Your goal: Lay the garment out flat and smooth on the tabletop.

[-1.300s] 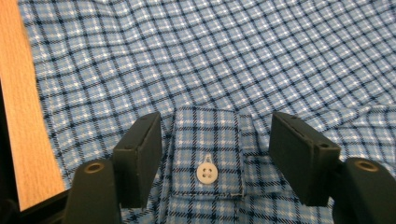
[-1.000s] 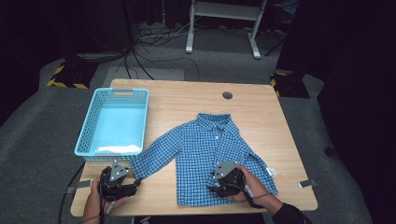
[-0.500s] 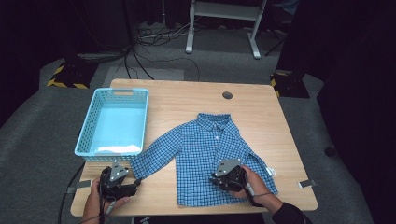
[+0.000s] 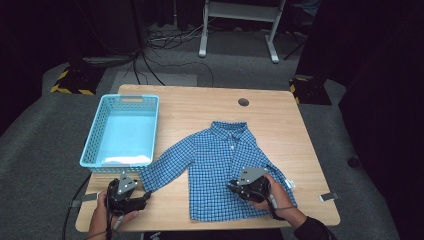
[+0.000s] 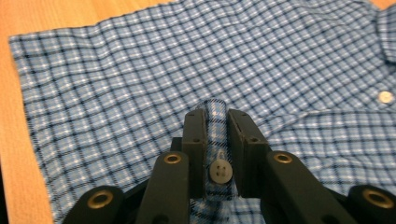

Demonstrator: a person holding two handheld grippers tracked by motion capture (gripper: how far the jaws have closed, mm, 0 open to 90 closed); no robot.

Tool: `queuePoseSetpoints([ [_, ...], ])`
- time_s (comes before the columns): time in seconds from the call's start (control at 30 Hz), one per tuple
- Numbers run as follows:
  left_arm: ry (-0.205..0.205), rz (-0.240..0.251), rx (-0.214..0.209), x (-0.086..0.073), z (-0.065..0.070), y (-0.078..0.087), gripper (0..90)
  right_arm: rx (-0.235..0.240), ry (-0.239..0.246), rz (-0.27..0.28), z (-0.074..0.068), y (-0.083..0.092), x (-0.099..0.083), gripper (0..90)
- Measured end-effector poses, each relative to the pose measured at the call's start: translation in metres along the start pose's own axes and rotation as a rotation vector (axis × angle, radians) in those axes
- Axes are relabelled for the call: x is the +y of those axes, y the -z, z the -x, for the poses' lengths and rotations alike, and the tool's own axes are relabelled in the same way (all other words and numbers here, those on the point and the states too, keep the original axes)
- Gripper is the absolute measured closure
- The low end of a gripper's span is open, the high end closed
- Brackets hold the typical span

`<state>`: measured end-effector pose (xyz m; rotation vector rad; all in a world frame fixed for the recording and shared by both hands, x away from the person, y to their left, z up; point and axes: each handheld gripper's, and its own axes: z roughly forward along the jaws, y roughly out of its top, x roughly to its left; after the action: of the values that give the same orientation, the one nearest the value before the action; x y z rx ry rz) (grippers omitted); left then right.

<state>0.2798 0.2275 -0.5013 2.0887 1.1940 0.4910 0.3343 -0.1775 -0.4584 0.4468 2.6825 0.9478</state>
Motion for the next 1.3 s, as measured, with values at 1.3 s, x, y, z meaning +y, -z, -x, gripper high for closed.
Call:
queuePoseSetpoints([
  [1.3, -0.001, 0.001, -0.002, 0.000, 0.000, 0.000, 32.9, -0.249, -0.201, 0.086, 0.072, 0.064, -0.042, 78.7],
])
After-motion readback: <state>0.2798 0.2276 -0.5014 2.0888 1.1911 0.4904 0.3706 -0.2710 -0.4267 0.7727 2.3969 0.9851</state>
